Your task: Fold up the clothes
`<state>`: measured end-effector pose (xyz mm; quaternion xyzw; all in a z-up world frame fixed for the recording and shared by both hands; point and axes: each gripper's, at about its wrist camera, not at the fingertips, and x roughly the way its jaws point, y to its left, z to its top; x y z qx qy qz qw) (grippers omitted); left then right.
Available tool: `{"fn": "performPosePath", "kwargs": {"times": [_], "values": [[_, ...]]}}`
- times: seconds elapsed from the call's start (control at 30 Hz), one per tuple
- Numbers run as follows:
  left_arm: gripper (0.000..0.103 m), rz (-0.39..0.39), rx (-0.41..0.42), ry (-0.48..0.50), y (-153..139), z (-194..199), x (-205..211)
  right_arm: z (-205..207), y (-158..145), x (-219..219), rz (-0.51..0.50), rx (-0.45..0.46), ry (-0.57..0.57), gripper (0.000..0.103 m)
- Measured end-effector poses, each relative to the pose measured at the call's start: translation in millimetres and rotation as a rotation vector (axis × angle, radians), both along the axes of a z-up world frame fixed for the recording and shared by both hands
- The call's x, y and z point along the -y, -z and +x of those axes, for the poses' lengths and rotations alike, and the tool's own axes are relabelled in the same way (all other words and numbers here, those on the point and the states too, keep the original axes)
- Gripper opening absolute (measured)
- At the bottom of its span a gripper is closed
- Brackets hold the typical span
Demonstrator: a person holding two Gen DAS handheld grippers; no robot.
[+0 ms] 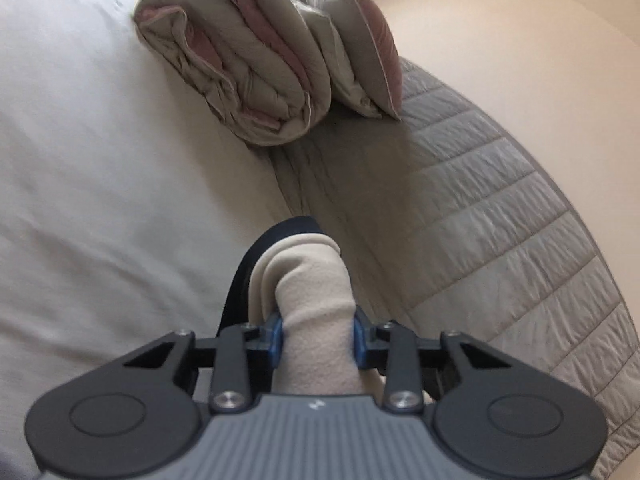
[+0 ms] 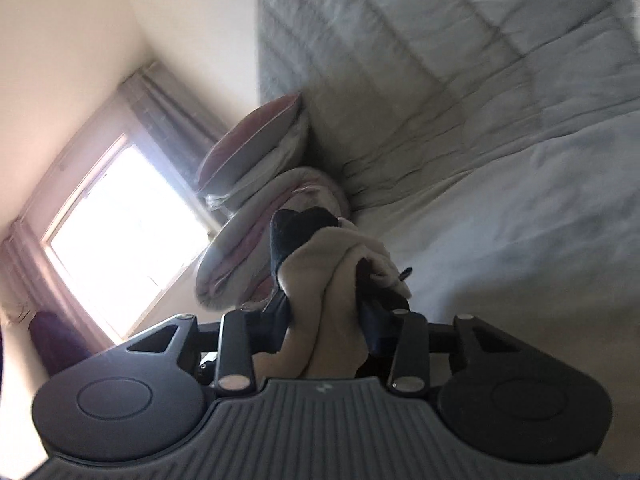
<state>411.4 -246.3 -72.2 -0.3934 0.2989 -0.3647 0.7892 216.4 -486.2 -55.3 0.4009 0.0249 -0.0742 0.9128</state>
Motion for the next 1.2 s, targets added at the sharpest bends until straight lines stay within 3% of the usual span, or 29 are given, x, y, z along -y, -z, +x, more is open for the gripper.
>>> {"fn": "performPosePath", "kwargs": {"times": [0.13, 0.17, 0.27, 0.37, 0.53, 0.7, 0.83, 1.07, 1.2], "values": [[0.038, 0.128, -0.074, 0.001, 21, 7, 26, 9, 16, 12, 0.016, -0.217, 0.072, 0.048], [0.042, 0.124, -0.088, 0.0, 22, 8, 25, 13, 20, 14, 0.028, -0.288, 0.087, 0.055], [0.046, 0.126, -0.131, 0.001, 21, 10, 20, 14, 11, 12, -0.036, -0.348, 0.101, 0.063], [0.046, 0.183, -0.11, 0.004, -3, 6, 13, 5, -6, 10, -0.093, -0.337, 0.065, 0.067], [0.048, 0.292, -0.039, 0.011, -42, -12, -23, -11, -23, 18, -0.094, -0.215, -0.129, 0.067], [0.051, 0.388, 0.029, -0.027, -57, -36, -73, -10, -36, -7, -0.147, -0.146, -0.314, 0.067], [0.055, 0.478, 0.071, -0.09, -58, -42, -116, 5, -38, -32, -0.189, -0.155, -0.441, 0.067], [0.056, 0.608, 0.022, -0.254, -43, -40, -199, 26, -32, -80, -0.3, -0.217, -0.573, 0.067], [0.056, 0.676, 0.013, -0.323, -39, -38, -226, 40, -20, -108, -0.34, -0.292, -0.617, 0.061]]}}
